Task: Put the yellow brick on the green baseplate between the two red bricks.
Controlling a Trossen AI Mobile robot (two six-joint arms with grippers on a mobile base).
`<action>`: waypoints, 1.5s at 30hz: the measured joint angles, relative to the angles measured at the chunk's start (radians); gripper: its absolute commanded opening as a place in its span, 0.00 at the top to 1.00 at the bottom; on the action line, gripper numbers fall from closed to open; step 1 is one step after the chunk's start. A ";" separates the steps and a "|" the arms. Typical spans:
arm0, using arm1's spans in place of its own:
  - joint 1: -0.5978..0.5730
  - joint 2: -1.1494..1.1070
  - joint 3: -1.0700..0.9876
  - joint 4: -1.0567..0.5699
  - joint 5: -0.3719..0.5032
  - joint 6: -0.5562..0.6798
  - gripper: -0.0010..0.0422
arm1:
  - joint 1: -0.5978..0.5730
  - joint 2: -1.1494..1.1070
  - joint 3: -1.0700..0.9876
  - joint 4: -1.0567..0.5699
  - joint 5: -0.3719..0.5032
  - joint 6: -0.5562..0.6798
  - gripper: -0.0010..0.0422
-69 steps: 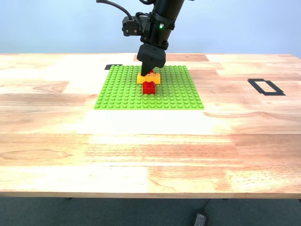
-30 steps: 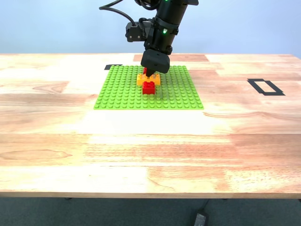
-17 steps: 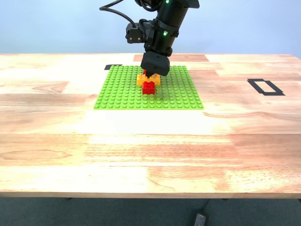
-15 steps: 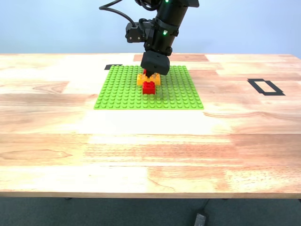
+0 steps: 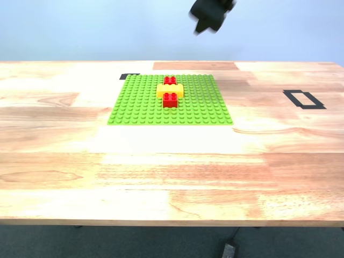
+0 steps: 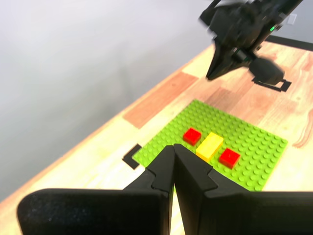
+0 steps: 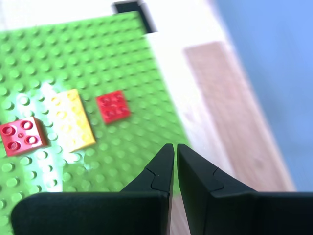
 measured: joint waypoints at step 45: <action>0.000 -0.597 -0.886 0.728 -0.518 -0.429 0.98 | -0.442 -1.652 -1.355 0.546 0.175 0.706 0.98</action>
